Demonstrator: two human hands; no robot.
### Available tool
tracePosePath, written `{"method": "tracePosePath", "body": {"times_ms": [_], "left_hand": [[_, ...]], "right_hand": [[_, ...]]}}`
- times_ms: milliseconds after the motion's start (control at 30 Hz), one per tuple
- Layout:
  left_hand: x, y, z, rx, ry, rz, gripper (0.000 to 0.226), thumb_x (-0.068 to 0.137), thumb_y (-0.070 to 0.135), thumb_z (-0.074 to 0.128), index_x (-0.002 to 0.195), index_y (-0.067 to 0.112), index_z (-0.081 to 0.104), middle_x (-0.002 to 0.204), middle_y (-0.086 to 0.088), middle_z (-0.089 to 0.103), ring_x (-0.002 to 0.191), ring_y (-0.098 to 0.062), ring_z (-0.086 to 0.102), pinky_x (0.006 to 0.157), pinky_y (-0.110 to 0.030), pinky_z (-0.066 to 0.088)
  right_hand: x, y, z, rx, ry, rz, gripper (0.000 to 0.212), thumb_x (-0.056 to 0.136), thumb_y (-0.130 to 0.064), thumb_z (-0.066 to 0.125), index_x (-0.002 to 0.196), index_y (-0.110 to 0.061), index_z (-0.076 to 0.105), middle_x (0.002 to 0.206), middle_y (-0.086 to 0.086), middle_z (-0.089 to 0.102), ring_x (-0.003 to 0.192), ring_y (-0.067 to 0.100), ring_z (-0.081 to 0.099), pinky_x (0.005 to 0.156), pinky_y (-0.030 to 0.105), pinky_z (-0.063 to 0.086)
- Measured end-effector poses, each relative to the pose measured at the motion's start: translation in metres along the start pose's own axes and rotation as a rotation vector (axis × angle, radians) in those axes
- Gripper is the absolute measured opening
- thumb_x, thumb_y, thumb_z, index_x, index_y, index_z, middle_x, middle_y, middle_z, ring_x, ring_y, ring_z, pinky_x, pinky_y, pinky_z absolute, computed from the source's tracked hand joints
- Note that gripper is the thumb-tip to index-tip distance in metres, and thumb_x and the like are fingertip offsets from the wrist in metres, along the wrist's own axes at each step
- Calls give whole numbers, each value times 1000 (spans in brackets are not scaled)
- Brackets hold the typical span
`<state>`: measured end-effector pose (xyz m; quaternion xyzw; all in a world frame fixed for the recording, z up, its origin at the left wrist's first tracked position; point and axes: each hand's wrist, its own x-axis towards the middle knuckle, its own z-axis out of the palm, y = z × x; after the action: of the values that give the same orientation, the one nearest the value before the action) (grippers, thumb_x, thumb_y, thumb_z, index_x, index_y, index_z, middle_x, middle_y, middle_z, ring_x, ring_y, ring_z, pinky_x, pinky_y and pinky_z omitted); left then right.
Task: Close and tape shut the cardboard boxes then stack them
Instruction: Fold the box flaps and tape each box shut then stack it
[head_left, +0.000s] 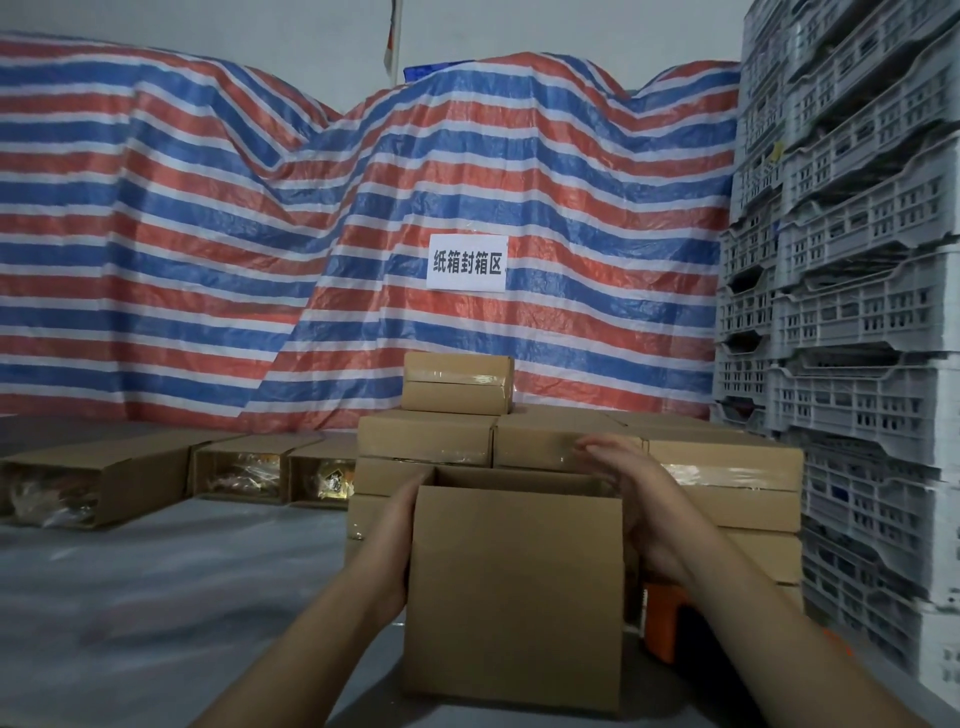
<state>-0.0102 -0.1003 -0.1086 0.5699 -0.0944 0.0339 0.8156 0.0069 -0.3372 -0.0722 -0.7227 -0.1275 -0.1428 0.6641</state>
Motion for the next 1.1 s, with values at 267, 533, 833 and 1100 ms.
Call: {"method": "tracePosePath", "body": {"times_ms": [267, 533, 833, 1100], "left_hand": [[-3, 4, -3, 9, -54, -21, 47, 96, 33, 48, 65, 16, 78, 69, -5, 70, 59, -17, 67, 53, -23, 52], [-5, 13, -9, -27, -116, -79, 21, 84, 21, 58, 78, 10, 75, 71, -10, 69, 57, -20, 66, 49, -25, 53], [-1, 11, -12, 242, -161, -133, 22, 90, 23, 60, 106, 8, 60, 69, -4, 70, 61, -16, 66, 55, -27, 51], [2, -2, -9, 61, 8, 7, 20, 94, 4, 54, 110, 16, 60, 84, -16, 68, 62, -23, 64, 52, -31, 52]], "right_hand": [[6, -30, -1, -566, -287, 191, 20, 81, -43, 78, 95, -29, 78, 91, -8, 78, 87, 9, 73, 82, 31, 53], [8, -34, 1, -589, -359, 222, 26, 85, -48, 74, 99, -27, 77, 94, -7, 78, 95, 10, 72, 97, 36, 52], [4, -35, 3, -577, -383, 231, 12, 90, -39, 70, 97, -29, 74, 88, -11, 77, 83, 3, 73, 84, 29, 54], [-7, -12, -3, -247, -170, 174, 40, 89, -61, 60, 110, -29, 73, 113, 7, 73, 112, 28, 64, 106, 50, 45]]}}
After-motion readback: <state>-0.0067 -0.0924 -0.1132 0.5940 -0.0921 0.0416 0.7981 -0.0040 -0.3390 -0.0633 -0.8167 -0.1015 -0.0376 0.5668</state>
